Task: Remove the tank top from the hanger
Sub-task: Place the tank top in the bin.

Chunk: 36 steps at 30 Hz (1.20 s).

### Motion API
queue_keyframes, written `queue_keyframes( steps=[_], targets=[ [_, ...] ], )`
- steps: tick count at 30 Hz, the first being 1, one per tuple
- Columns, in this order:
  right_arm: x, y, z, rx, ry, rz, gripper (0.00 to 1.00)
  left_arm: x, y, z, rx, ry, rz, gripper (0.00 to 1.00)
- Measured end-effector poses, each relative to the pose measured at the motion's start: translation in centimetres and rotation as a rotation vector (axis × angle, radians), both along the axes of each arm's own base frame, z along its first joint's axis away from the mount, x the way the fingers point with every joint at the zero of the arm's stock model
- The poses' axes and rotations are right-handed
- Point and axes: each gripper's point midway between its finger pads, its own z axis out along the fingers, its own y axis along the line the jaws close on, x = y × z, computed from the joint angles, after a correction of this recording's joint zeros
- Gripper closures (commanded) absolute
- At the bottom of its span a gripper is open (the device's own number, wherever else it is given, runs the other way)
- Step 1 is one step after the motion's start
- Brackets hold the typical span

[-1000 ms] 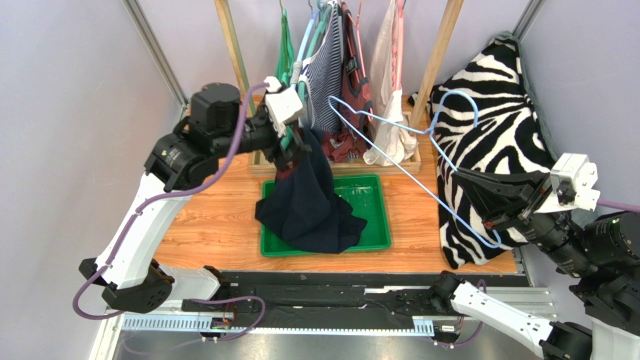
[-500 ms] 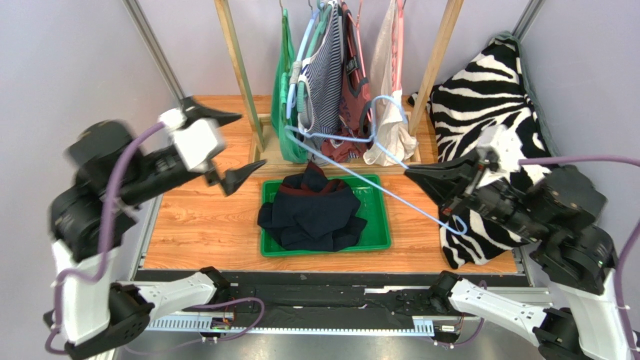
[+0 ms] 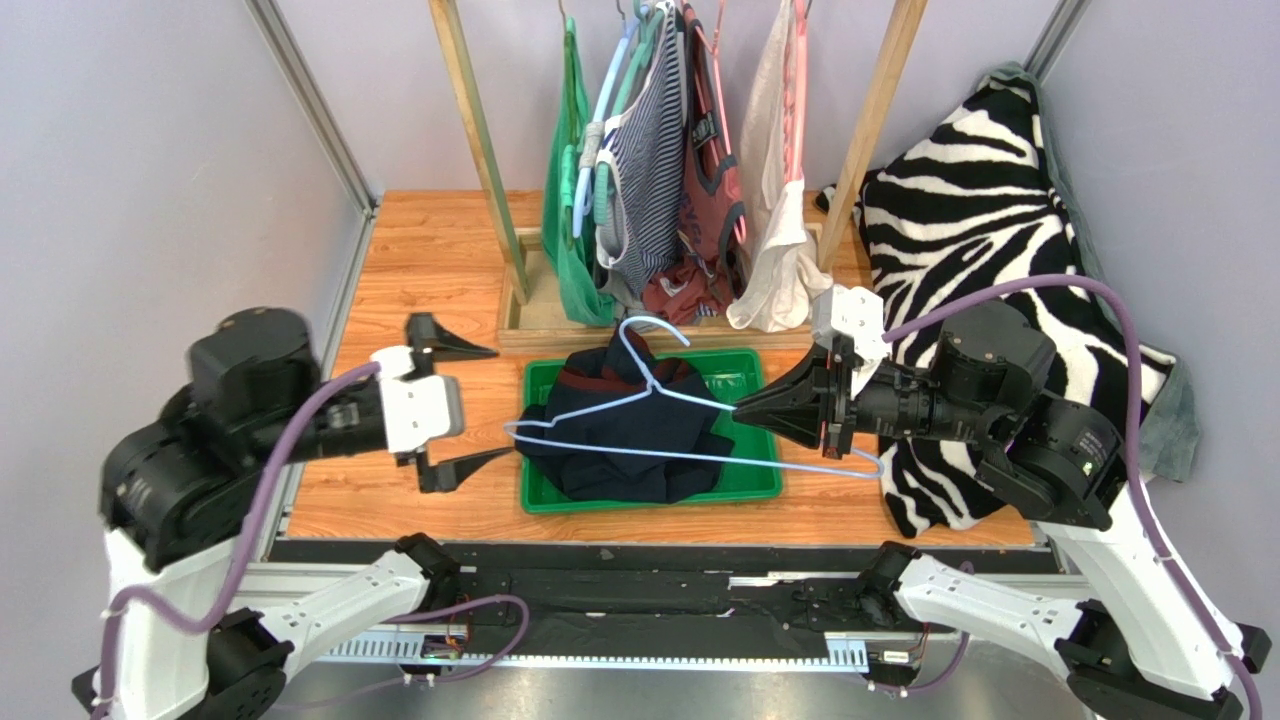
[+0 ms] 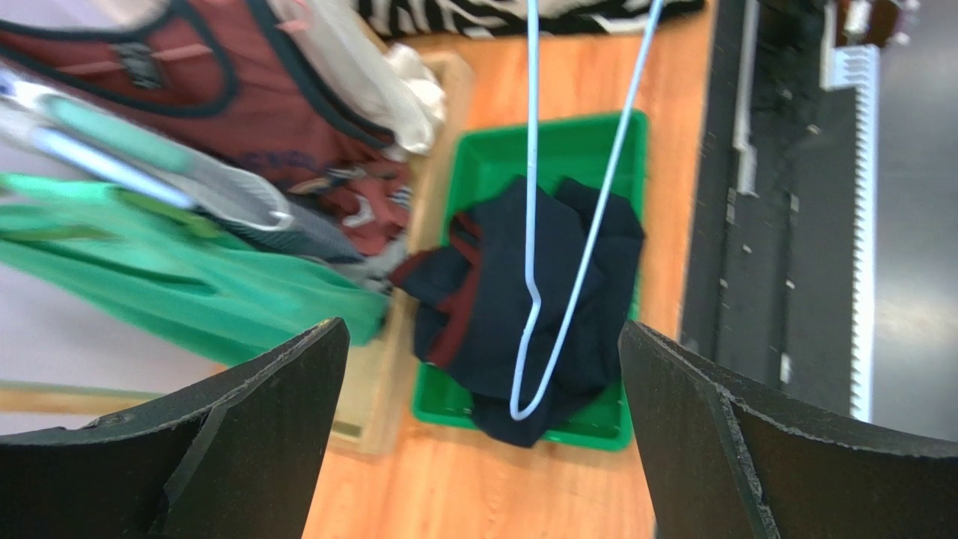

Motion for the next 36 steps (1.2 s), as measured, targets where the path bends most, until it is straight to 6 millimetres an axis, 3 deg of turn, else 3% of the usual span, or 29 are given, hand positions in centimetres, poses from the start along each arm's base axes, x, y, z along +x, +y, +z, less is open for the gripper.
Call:
queue_keyframes(
  steps=[6, 15, 19, 20, 23, 24, 26, 27, 34, 36],
  targets=[
    [-0.6, 0.4, 0.2, 0.014, -0.023, 0.053, 1.00, 0.0, -1.9, -4.0, 0.080, 0.153, -0.103, 0.03],
    [-0.2, 1.3, 0.2, 0.019, -0.067, 0.088, 1.00, -1.9, -3.3, -5.7, 0.084, 0.261, -0.252, 0.04],
    [0.0, 1.6, 0.3, 0.021, -0.079, 0.096, 1.00, -2.0, -3.4, -7.2, 0.106, 0.310, -0.254, 0.11],
    [0.0, 1.6, 0.4, 0.023, -0.083, 0.097, 1.00, -1.9, -3.4, -7.6, 0.113, 0.322, -0.252, 0.15],
    [-0.2, 1.6, 0.7, 0.031, -0.092, 0.104, 1.00, -1.6, -3.4, -8.6, 0.133, 0.348, -0.239, 0.41],
    [-0.2, 1.6, 0.8, 0.034, -0.094, 0.105, 1.00, -1.4, -3.5, -8.6, 0.135, 0.351, -0.235, 0.56],
    [-0.2, 1.5, 1.0, 0.039, -0.099, 0.106, 1.00, -1.1, -3.7, -8.7, 0.136, 0.349, -0.228, 0.75],
    [-0.3, 1.5, 1.0, 0.041, -0.100, 0.109, 1.00, -0.8, -3.8, -8.6, 0.135, 0.342, -0.228, 1.00],
    [-0.8, 1.4, 1.5, 0.063, -0.118, 0.123, 1.00, 0.4, -3.7, -7.6, 0.121, 0.275, -0.183, 1.00],
    [-0.5, 1.5, 1.5, 0.077, -0.129, 0.108, 0.96, 0.9, -3.4, -7.1, 0.114, 0.248, -0.146, 1.00]
  ],
)
